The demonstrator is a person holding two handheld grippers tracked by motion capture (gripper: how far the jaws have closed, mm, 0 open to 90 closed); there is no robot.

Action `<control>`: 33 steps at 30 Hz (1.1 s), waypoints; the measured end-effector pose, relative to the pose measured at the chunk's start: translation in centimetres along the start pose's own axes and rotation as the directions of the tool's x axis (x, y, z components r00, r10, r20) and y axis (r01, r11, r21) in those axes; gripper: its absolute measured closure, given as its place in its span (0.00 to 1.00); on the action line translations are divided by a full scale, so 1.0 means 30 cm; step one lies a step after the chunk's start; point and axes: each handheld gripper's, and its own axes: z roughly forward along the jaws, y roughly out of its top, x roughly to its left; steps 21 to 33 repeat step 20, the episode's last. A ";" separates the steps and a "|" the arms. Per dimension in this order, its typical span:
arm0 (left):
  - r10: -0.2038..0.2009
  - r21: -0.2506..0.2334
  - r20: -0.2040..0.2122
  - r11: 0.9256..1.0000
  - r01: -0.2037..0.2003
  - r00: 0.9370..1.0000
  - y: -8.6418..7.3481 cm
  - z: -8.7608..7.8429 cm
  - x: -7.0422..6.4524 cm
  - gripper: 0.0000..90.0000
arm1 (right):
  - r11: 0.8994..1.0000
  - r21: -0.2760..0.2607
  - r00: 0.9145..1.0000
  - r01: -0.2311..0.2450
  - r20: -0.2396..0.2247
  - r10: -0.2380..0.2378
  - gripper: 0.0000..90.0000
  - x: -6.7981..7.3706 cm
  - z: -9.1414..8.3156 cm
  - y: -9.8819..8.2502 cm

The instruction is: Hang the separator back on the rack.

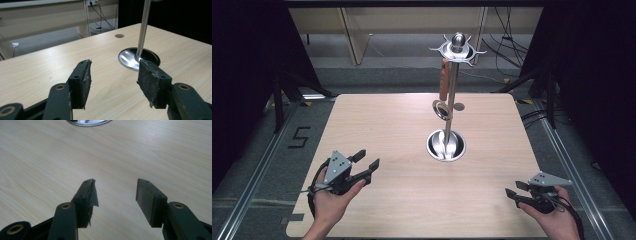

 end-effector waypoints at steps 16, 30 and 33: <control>-0.028 0.132 -0.041 0.991 0.034 0.999 -0.122 0.039 0.055 0.47 | 1.000 -0.005 1.000 0.014 -0.017 -0.014 0.55 0.000 0.003 0.004; -0.006 0.136 -0.042 0.991 0.012 0.999 -0.119 0.044 0.046 0.46 | 1.000 -0.001 1.000 0.027 -0.012 -0.027 0.55 -0.006 0.001 0.004; -0.006 0.136 -0.042 0.991 0.012 0.999 -0.119 0.044 0.046 0.46 | 1.000 -0.001 1.000 0.027 -0.012 -0.027 0.55 -0.006 0.001 0.004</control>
